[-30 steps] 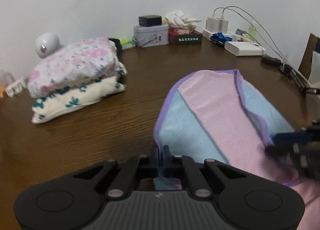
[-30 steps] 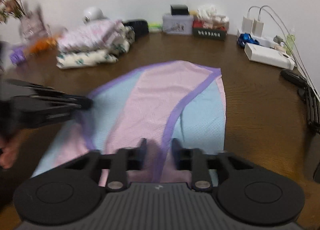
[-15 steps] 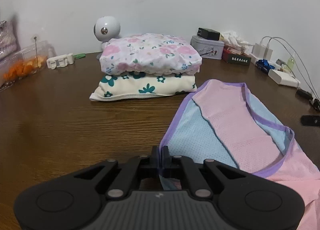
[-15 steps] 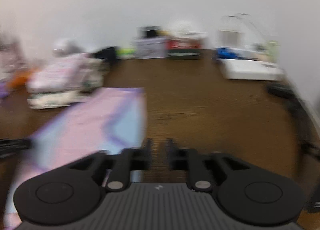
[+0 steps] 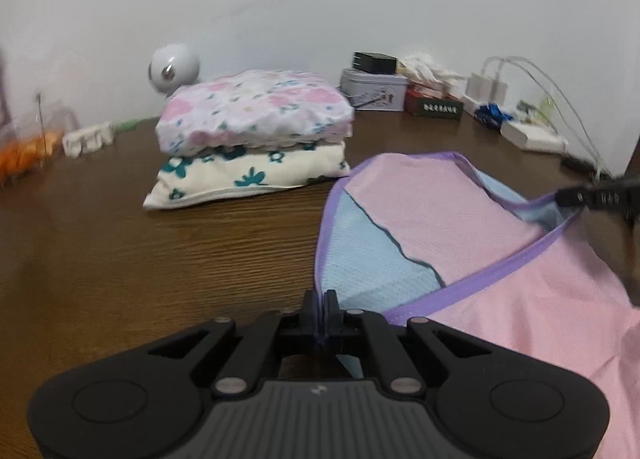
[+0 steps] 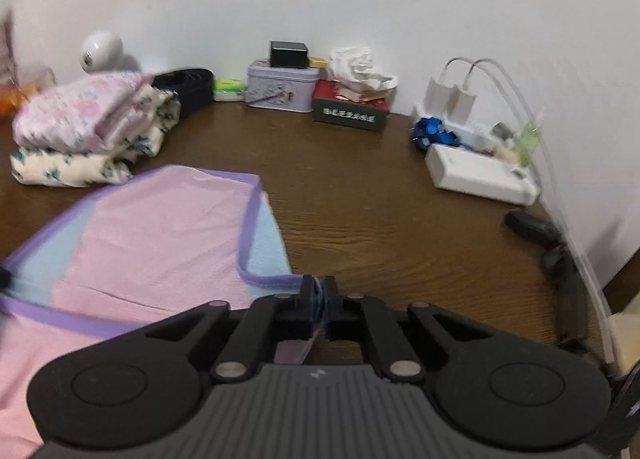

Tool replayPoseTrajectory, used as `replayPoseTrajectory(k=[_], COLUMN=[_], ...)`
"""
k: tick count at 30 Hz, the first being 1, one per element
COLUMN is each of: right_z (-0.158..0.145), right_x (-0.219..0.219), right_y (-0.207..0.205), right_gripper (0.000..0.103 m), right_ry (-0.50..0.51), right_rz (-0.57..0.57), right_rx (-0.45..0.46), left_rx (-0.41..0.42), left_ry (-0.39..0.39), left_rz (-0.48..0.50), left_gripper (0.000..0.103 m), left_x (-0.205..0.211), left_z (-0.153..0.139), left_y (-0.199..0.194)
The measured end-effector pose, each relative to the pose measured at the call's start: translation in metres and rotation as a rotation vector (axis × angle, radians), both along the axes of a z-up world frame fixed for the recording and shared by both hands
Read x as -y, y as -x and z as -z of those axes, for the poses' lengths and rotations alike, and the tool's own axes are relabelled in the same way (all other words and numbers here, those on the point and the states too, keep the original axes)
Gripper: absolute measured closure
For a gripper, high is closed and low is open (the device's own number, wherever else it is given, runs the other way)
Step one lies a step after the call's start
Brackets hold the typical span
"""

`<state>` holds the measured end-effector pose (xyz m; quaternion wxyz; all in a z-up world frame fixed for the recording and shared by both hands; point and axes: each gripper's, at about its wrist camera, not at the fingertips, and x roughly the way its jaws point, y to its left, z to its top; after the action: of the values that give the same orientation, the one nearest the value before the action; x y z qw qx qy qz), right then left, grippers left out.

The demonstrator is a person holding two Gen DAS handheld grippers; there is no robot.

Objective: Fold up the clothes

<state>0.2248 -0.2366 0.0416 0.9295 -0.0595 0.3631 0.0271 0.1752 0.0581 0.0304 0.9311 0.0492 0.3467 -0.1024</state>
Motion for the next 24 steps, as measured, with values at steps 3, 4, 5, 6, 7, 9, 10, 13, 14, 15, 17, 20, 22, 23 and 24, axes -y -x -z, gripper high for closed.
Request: replayPoseTrajectory(k=[3,4,5,6,7,9,10,13,14,15,17,20,22,23,24], right_z=[-0.009,-0.013,-0.017,-0.020,-0.023,-0.024,-0.023,-0.017,-0.015,-0.012,-0.005,0.002,0.005,0.007,0.011], right_x=[0.000,-0.003,-0.008,-0.014,-0.018,-0.031,-0.037,-0.042,-0.040,-0.039,-0.036,-0.033,-0.035,-0.037,-0.038], right_y=[0.016,0.026,0.038,0.050,0.066,0.106,0.127,0.187,0.204,0.216,0.239,0.257,0.261,0.262,0.264], right_gripper=[0.085,0.085,0.082,0.079,0.074,0.070,0.069,0.069,0.069,0.069,0.069,0.072,0.076,0.080,0.082], right_ry=[0.021,0.016,-0.019,-0.053,-0.080,-0.096,-0.092,-0.089,-0.096,-0.109,-0.136,-0.146,-0.133,-0.121,-0.108], right_rz=[0.044,0.036,-0.006,-0.048,-0.116,-0.248,-0.314,-0.401,-0.414,-0.410,-0.402,-0.402,-0.410,-0.410,-0.415], right_rx=[0.055,0.072,0.069,0.065,0.045,0.020,0.005,-0.006,-0.009,-0.006,-0.002,-0.017,-0.037,-0.046,-0.058], left_rx=[-0.005,-0.006,-0.010,-0.013,-0.017,-0.022,-0.021,0.047,0.087,0.127,0.142,0.074,0.057,0.051,0.046], left_ry=[0.007,0.008,0.011,0.014,0.018,0.025,0.029,0.014,0.000,-0.014,-0.041,-0.048,-0.041,-0.045,-0.049], left_rz=[-0.003,-0.003,-0.001,0.001,0.004,0.008,0.009,0.006,0.013,0.019,0.040,0.066,0.064,0.064,0.065], left_gripper=[0.102,0.102,0.102,0.102,0.101,0.101,0.100,0.091,0.083,0.077,0.068,0.100,0.100,0.100,0.100], left_x=[-0.002,-0.003,-0.004,-0.005,-0.005,-0.007,-0.008,-0.006,-0.004,-0.001,0.005,0.008,0.006,0.006,0.005], left_z=[0.000,0.000,0.000,-0.001,-0.001,-0.001,-0.002,-0.004,-0.005,-0.007,-0.005,0.003,0.004,0.004,0.003], left_y=[0.000,0.000,0.000,-0.001,-0.001,-0.001,-0.001,0.002,0.004,0.005,0.004,-0.003,-0.004,-0.003,-0.002])
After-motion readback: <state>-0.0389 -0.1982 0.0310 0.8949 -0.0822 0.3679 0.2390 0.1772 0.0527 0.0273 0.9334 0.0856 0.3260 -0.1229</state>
